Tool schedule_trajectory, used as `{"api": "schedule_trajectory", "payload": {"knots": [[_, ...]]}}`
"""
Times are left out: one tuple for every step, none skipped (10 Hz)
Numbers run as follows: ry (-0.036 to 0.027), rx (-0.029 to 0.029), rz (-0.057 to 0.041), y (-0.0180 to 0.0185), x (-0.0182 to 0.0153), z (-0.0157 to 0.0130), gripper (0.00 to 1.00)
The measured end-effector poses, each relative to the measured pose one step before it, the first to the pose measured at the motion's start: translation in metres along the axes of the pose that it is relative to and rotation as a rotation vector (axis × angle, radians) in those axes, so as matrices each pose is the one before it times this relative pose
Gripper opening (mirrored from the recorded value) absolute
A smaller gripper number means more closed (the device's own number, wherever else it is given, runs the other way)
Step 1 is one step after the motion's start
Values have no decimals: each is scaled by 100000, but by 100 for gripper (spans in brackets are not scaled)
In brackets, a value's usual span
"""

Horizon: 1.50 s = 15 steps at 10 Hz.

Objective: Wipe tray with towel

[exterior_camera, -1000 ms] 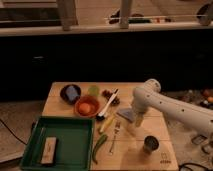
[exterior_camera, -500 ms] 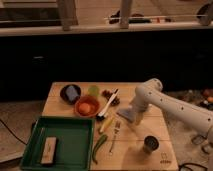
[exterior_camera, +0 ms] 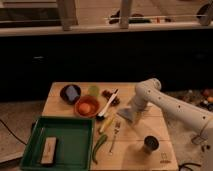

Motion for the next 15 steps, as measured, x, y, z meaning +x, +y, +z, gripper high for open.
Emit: {"api": "schedule_trajectory", "payload": {"knots": [[-177, -520, -379, -36, -67, 223, 79], [-523, -604, -310, -192, -190, 518, 68], [-220, -166, 301, -89, 106, 228, 61], [-151, -574, 599, 44, 279, 316, 51], [-81, -369, 388, -25, 213, 211, 41], [55, -222, 16, -26, 67, 35, 32], [149, 83, 1, -11, 82, -114, 22], [341, 235, -280, 115, 78, -365, 11], [274, 671, -1086, 43, -257, -681, 3], [182, 1177, -1288, -26, -380, -848, 0], [215, 980, -1032, -6, -287, -710, 0], [154, 1494, -1736, -15, -538, -1014, 0], [87, 1068, -1688, 22, -513, -793, 0], [130, 890, -1330, -7, -407, -643, 0], [-32, 939, -1455, -38, -516, -763, 0]]}}
